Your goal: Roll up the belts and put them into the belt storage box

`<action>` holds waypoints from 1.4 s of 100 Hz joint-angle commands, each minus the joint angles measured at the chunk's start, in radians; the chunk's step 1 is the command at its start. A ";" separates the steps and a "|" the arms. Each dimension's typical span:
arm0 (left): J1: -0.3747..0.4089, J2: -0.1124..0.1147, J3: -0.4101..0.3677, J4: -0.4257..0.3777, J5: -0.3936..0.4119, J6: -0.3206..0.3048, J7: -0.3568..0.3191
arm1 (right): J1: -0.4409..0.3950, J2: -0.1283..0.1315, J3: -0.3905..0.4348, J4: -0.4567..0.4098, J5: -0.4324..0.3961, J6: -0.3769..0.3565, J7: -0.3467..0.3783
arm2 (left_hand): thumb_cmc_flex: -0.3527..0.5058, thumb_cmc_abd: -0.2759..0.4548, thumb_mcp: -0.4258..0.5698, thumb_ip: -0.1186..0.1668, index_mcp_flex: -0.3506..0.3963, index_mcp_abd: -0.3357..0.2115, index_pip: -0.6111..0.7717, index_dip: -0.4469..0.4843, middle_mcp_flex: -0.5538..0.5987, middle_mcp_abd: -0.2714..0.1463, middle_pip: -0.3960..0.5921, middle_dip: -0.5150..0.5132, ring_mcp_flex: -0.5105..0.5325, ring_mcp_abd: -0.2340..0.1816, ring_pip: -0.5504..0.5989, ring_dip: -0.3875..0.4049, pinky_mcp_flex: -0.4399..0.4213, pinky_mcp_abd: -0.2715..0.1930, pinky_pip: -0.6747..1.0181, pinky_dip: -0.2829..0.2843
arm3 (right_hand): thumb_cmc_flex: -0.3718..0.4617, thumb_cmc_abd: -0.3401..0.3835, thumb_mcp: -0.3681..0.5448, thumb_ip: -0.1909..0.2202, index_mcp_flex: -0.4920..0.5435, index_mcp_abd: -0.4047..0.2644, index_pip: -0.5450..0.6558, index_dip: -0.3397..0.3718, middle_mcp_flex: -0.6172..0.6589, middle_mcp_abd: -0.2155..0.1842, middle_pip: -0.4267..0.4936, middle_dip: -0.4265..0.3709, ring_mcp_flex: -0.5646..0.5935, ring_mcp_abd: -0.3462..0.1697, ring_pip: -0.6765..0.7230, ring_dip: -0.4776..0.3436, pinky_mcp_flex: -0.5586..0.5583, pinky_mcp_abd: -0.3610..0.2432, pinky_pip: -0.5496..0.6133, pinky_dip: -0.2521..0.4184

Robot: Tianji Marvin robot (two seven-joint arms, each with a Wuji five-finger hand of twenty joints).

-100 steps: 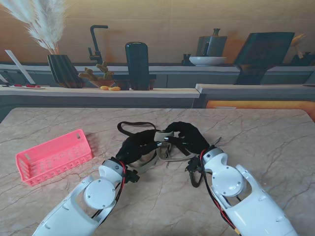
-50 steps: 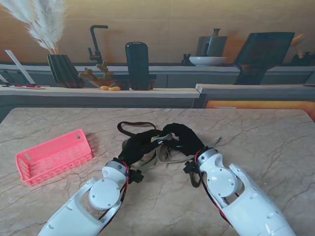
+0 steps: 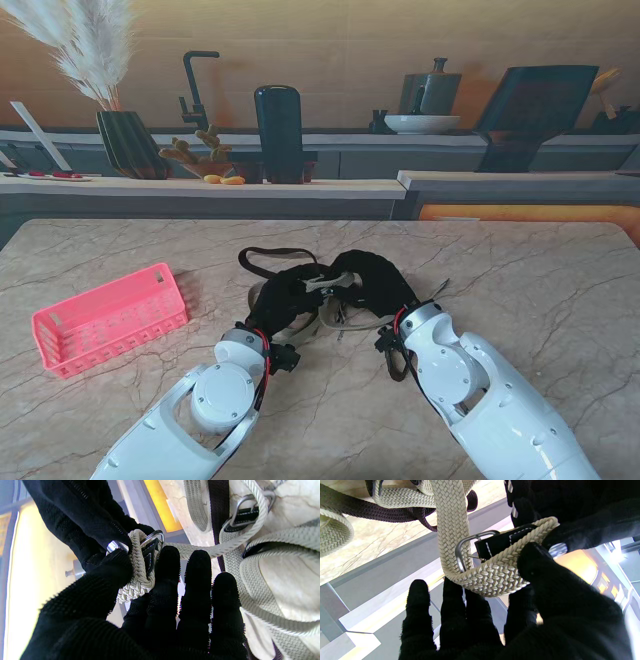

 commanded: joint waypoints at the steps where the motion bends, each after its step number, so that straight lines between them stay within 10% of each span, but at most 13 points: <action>1: 0.011 -0.017 0.002 -0.015 -0.011 0.014 0.016 | -0.007 -0.002 0.003 -0.002 -0.009 0.005 -0.011 | 0.062 -0.012 0.134 0.044 0.012 -0.172 0.192 0.070 0.017 -0.015 0.053 0.022 0.031 -0.014 0.026 0.037 0.007 0.008 0.040 0.023 | -0.019 0.037 0.003 -0.006 -0.051 0.012 0.024 -0.014 0.009 -0.003 0.036 0.014 0.019 -0.014 0.023 0.014 0.002 -0.021 0.025 0.012; 40: 0.023 -0.046 0.003 -0.035 -0.105 0.037 0.077 | 0.018 0.012 -0.012 0.059 -0.234 -0.065 -0.142 | 0.052 -0.022 0.182 0.056 -0.016 -0.207 0.240 0.105 0.009 -0.021 0.058 0.027 0.023 -0.027 0.019 0.054 0.005 -0.002 0.034 0.020 | -0.215 -0.100 0.126 0.073 -0.286 0.128 -0.282 0.084 0.018 -0.044 0.058 0.016 0.070 -0.023 0.066 0.037 0.032 -0.027 0.078 -0.010; 73: 0.052 -0.057 -0.013 -0.085 -0.248 0.081 0.077 | 0.059 0.033 -0.062 0.123 -0.448 -0.046 -0.322 | 0.041 -0.028 0.218 0.025 -0.010 -0.150 0.230 0.095 0.046 -0.006 0.069 -0.064 0.076 -0.040 0.006 0.001 0.051 -0.013 0.044 0.012 | -0.228 -0.046 0.077 0.083 -0.370 0.209 -0.302 0.075 -0.108 0.019 0.150 0.016 0.033 0.001 0.168 0.071 0.025 -0.018 0.156 -0.032; 98: 0.058 -0.061 -0.016 -0.093 -0.295 0.078 0.079 | 0.050 0.023 -0.065 0.120 -0.403 0.032 -0.300 | 0.067 0.011 0.173 0.019 -0.051 -0.150 0.227 0.131 0.003 -0.007 0.089 -0.053 0.034 -0.032 0.016 -0.001 0.014 -0.015 0.036 0.011 | -0.282 -0.041 0.026 0.084 -0.361 0.300 -0.359 0.053 -0.115 0.064 0.188 0.005 0.031 0.034 0.231 0.072 0.015 -0.004 0.240 -0.071; 124: 0.063 -0.058 -0.028 -0.097 -0.279 0.074 0.082 | 0.019 0.011 -0.024 0.113 -0.325 0.056 -0.262 | 0.062 0.001 0.176 0.028 -0.043 -0.135 0.228 0.138 0.015 0.001 0.107 -0.046 0.059 -0.031 0.032 0.005 0.035 0.007 0.048 0.017 | -0.279 -0.092 0.071 0.072 -0.416 0.150 -0.322 0.098 -0.063 -0.012 0.158 -0.011 0.089 -0.001 0.222 0.072 0.045 -0.023 0.261 -0.089; 140: 0.065 -0.058 -0.031 -0.099 -0.286 0.081 0.081 | 0.034 0.025 -0.027 0.125 -0.394 0.011 -0.291 | 0.055 -0.005 0.191 0.026 -0.036 -0.124 0.226 0.131 0.021 0.004 0.109 -0.054 0.066 -0.028 0.031 0.003 0.041 0.017 0.049 0.018 | -0.277 -0.111 0.076 0.068 -0.557 0.188 -0.338 0.083 -0.160 0.002 0.158 -0.008 0.067 -0.009 0.225 0.083 0.045 -0.030 0.255 -0.090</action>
